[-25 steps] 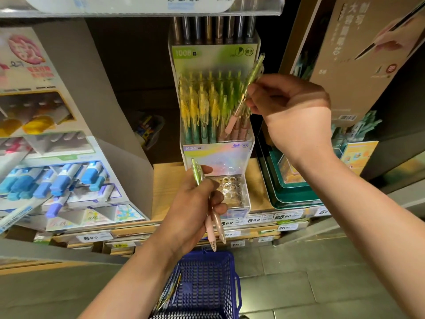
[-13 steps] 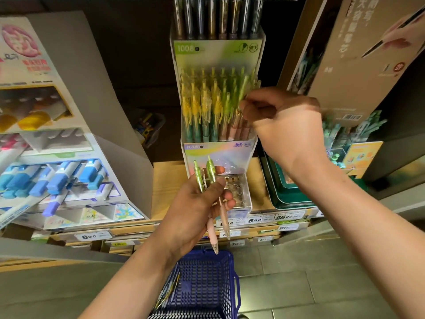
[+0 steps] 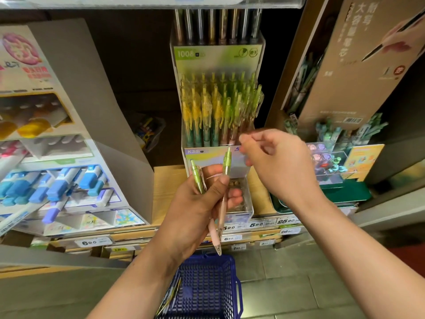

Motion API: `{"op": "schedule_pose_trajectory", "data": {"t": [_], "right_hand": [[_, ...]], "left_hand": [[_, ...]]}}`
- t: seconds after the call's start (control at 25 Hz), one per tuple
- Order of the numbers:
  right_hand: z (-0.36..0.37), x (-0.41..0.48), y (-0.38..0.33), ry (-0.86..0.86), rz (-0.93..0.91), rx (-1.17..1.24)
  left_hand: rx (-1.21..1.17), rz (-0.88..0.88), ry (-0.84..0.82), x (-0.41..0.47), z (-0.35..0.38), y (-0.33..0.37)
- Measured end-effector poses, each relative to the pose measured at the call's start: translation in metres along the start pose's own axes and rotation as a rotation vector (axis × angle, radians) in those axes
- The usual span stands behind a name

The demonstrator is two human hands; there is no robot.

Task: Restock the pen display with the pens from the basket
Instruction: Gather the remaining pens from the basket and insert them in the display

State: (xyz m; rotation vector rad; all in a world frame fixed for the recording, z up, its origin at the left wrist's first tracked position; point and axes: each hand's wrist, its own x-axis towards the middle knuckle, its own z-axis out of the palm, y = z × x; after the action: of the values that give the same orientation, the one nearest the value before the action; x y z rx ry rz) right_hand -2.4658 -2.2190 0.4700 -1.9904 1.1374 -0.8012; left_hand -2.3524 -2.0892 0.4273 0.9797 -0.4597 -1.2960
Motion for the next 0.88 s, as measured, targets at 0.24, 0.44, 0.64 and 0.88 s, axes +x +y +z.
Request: {"op": "schedule_pose_trajectory", "data": {"t": [0.24, 0.44, 0.64, 0.88], "right_hand": [[-0.007, -0.011, 0.005, -0.510, 0.154, 0.468], [-0.021, 0.001, -0.006, -0.213, 0.142, 0.579], [-0.043, 0.031, -0.022, 0.194, -0.012, 0.561], [-0.035, 0.041, -0.023, 0.216, -0.158, 0.370]], "left_hand": [[-0.056, 0.063, 0.009, 0.002, 0.007, 0.004], [-0.083, 0.004, 0.096, 0.005, 0.012, -0.002], [-0.027, -0.065, 0.135, 0.000, 0.002, -0.008], [-0.240, -0.088, -0.008, 0.002, 0.004, -0.005]]}}
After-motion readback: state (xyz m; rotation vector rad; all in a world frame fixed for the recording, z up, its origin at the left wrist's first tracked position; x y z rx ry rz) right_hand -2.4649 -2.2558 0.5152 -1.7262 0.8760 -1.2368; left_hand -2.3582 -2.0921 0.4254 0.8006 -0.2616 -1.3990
